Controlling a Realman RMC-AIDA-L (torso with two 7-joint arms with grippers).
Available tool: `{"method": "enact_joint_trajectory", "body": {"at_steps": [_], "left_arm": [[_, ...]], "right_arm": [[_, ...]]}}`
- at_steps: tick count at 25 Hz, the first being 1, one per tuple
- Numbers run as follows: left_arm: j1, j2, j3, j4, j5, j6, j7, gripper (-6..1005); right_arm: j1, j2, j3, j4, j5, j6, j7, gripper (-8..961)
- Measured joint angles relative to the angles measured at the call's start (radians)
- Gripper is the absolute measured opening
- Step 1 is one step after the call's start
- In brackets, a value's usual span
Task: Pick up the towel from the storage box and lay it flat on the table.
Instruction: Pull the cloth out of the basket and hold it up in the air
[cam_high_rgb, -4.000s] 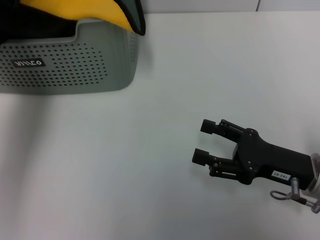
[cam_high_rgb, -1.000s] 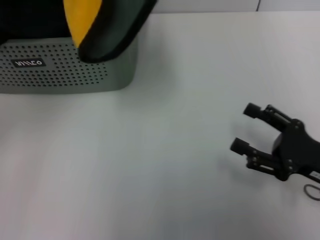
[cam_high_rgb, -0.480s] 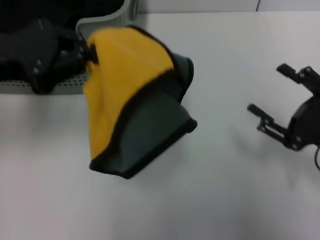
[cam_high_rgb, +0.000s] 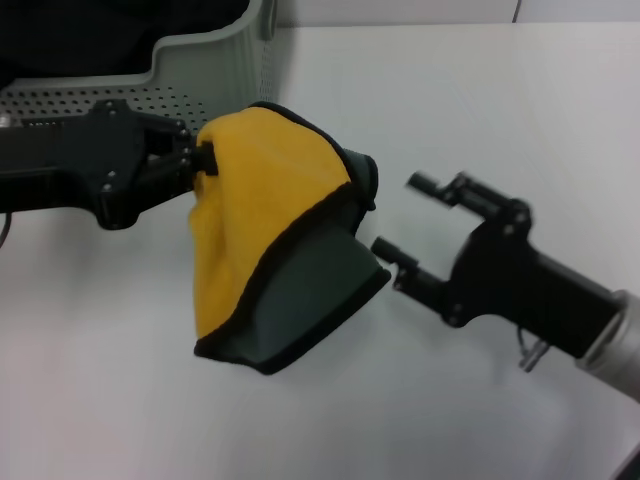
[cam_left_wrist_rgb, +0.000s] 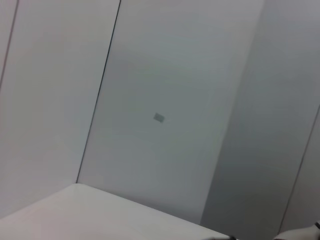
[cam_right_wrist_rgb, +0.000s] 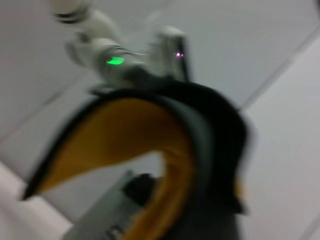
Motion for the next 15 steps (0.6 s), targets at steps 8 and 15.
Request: {"method": "enact_joint_trajectory", "body": {"at_steps": [8,15], "left_arm": [[-0.010,0.000,0.000,-0.041,0.028,-0.018,0.021,36],[-0.008,0.008,0.000,-0.058,0.036,-0.018,0.029,35]], "right_arm": [[0.002,0.000,-0.049,-0.069,0.000,0.034,-0.049,564],[-0.018,0.000,-0.047,-0.071,0.005,0.016,-0.106,531]]}}
